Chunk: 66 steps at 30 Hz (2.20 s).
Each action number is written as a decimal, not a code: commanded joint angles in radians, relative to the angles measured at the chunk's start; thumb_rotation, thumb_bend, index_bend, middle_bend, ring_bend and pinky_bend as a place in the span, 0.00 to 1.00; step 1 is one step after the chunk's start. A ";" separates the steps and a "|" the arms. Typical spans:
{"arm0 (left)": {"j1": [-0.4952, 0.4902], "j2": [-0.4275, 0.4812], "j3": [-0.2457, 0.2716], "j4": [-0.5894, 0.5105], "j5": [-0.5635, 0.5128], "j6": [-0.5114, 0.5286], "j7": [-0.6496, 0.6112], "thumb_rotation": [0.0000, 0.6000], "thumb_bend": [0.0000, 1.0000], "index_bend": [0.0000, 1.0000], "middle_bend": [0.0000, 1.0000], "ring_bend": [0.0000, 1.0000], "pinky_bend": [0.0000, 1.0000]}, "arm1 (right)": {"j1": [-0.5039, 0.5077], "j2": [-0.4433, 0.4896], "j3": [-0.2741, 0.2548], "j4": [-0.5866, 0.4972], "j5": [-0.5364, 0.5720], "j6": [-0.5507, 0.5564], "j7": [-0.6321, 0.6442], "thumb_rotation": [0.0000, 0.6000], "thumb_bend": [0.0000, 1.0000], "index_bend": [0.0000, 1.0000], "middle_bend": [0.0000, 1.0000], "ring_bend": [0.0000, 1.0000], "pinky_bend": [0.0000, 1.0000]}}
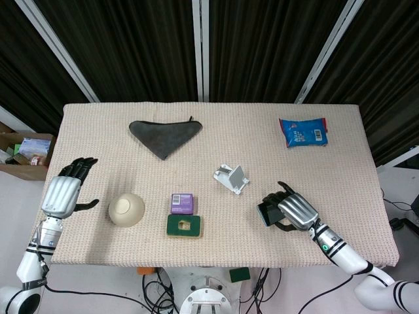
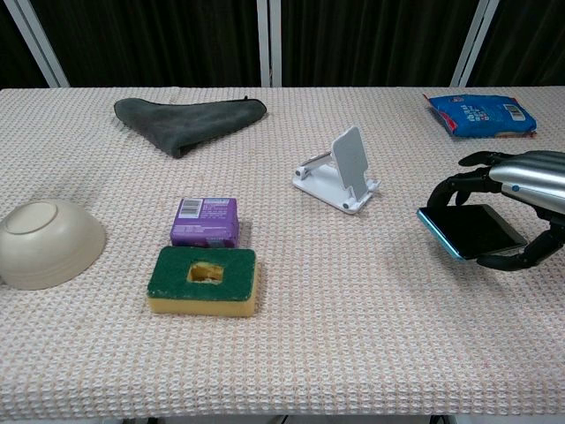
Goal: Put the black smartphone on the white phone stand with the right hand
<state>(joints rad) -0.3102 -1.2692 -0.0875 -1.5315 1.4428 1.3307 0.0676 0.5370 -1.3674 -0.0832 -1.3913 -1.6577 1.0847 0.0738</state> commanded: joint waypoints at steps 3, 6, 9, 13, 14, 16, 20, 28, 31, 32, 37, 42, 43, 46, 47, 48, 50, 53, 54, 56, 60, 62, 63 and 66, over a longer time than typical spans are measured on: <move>0.001 0.001 0.001 0.001 0.001 0.001 -0.003 1.00 0.02 0.13 0.12 0.10 0.25 | -0.024 0.014 0.019 -0.007 0.010 0.058 0.065 1.00 0.54 0.67 0.49 0.42 0.04; 0.001 0.001 0.001 0.002 0.005 0.003 -0.007 1.00 0.02 0.13 0.12 0.10 0.25 | -0.046 0.018 0.038 -0.017 0.039 0.093 0.115 1.00 0.55 0.67 0.49 0.42 0.05; 0.000 0.001 0.001 0.003 0.008 0.004 -0.009 1.00 0.02 0.13 0.12 0.10 0.25 | -0.063 0.018 0.053 -0.025 0.066 0.111 0.172 1.00 0.55 0.67 0.49 0.42 0.05; 0.001 0.003 0.003 0.003 0.010 0.003 -0.011 1.00 0.02 0.13 0.12 0.10 0.25 | -0.077 0.019 0.066 -0.036 0.086 0.125 0.226 1.00 0.55 0.67 0.49 0.43 0.05; 0.001 0.004 0.003 0.002 0.010 0.003 -0.011 1.00 0.02 0.13 0.12 0.10 0.25 | -0.081 0.019 0.069 -0.043 0.092 0.128 0.238 1.00 0.56 0.67 0.49 0.43 0.05; 0.001 0.006 0.002 0.002 0.011 0.004 -0.014 1.00 0.02 0.13 0.12 0.10 0.25 | -0.088 0.016 0.081 -0.064 0.110 0.132 0.269 1.00 0.55 0.67 0.49 0.42 0.05; 0.002 0.007 0.002 0.005 0.012 0.006 -0.025 1.00 0.02 0.13 0.12 0.10 0.25 | -0.103 -0.009 0.122 -0.109 0.167 0.147 0.286 1.00 0.55 0.67 0.50 0.43 0.05; 0.005 0.010 0.005 0.017 0.018 0.008 -0.047 1.00 0.02 0.13 0.12 0.10 0.25 | -0.107 -0.100 0.229 -0.250 0.294 0.168 0.262 1.00 0.55 0.67 0.49 0.42 0.05; 0.005 0.011 0.004 0.022 0.019 0.008 -0.057 1.00 0.02 0.13 0.12 0.10 0.25 | -0.106 -0.155 0.266 -0.287 0.347 0.181 0.234 1.00 0.56 0.67 0.49 0.42 0.05; 0.004 0.011 0.004 0.023 0.020 0.008 -0.060 1.00 0.02 0.13 0.12 0.10 0.25 | -0.106 -0.174 0.275 -0.293 0.360 0.186 0.229 1.00 0.57 0.66 0.49 0.42 0.05; 0.004 0.007 0.010 0.032 0.021 -0.001 -0.068 1.00 0.02 0.13 0.12 0.10 0.25 | -0.096 -0.266 0.325 -0.287 0.426 0.189 0.225 1.00 0.57 0.64 0.49 0.42 0.05; 0.006 0.000 0.017 0.045 0.017 -0.011 -0.076 1.00 0.02 0.13 0.12 0.10 0.25 | -0.076 -0.316 0.375 -0.272 0.512 0.146 0.231 1.00 0.57 0.63 0.49 0.42 0.05; 0.006 -0.001 0.017 0.048 0.015 -0.012 -0.078 1.00 0.02 0.13 0.12 0.10 0.25 | -0.074 -0.322 0.382 -0.271 0.524 0.141 0.230 1.00 0.57 0.63 0.49 0.42 0.05; 0.005 -0.004 0.016 0.055 0.013 -0.016 -0.081 1.00 0.02 0.13 0.12 0.10 0.25 | -0.069 -0.344 0.404 -0.267 0.560 0.130 0.230 1.00 0.57 0.63 0.49 0.42 0.05; 0.004 -0.005 0.015 0.056 0.012 -0.018 -0.081 1.00 0.02 0.13 0.12 0.10 0.25 | -0.068 -0.349 0.410 -0.266 0.569 0.124 0.233 1.00 0.57 0.63 0.49 0.42 0.05; 0.002 -0.006 0.015 0.056 0.012 -0.020 -0.081 1.00 0.02 0.13 0.12 0.10 0.25 | -0.065 -0.355 0.416 -0.264 0.580 0.114 0.237 1.00 0.57 0.63 0.49 0.42 0.05; 0.000 -0.007 0.014 0.057 0.012 -0.022 -0.081 1.00 0.02 0.13 0.12 0.10 0.25 | -0.060 -0.361 0.422 -0.259 0.588 0.102 0.238 1.00 0.57 0.63 0.49 0.42 0.05; -0.001 -0.008 0.014 0.058 0.011 -0.026 -0.078 1.00 0.02 0.13 0.12 0.10 0.25 | -0.052 -0.375 0.432 -0.240 0.588 0.100 0.233 1.00 0.57 0.63 0.49 0.42 0.05; -0.002 -0.008 0.014 0.058 0.010 -0.027 -0.078 1.00 0.02 0.13 0.12 0.10 0.25 | -0.051 -0.379 0.435 -0.236 0.589 0.099 0.232 1.00 0.57 0.63 0.49 0.42 0.05; -0.002 -0.008 0.013 0.059 0.007 -0.029 -0.078 1.00 0.02 0.13 0.12 0.10 0.25 | -0.047 -0.387 0.440 -0.226 0.593 0.093 0.230 1.00 0.57 0.63 0.49 0.42 0.05; -0.003 -0.010 0.012 0.062 0.006 -0.031 -0.081 1.00 0.02 0.13 0.12 0.10 0.25 | -0.039 -0.406 0.446 -0.208 0.584 0.090 0.233 1.00 0.57 0.62 0.49 0.42 0.05; -0.003 -0.011 0.013 0.063 0.007 -0.032 -0.081 1.00 0.02 0.13 0.12 0.10 0.25 | -0.036 -0.417 0.446 -0.197 0.576 0.092 0.235 1.00 0.57 0.62 0.49 0.42 0.05; -0.003 -0.011 0.014 0.063 0.007 -0.032 -0.081 1.00 0.02 0.13 0.12 0.10 0.25 | -0.036 -0.422 0.446 -0.191 0.573 0.092 0.238 1.00 0.56 0.62 0.49 0.42 0.05; -0.002 -0.010 0.015 0.064 0.006 -0.031 -0.081 1.00 0.02 0.13 0.12 0.10 0.25 | -0.035 -0.438 0.442 -0.171 0.567 0.091 0.242 1.00 0.56 0.62 0.48 0.42 0.05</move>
<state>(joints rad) -0.3123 -1.2790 -0.0730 -1.4675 1.4490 1.2996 -0.0134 0.5014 -1.8007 0.3602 -1.5672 -1.0882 1.1760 0.3139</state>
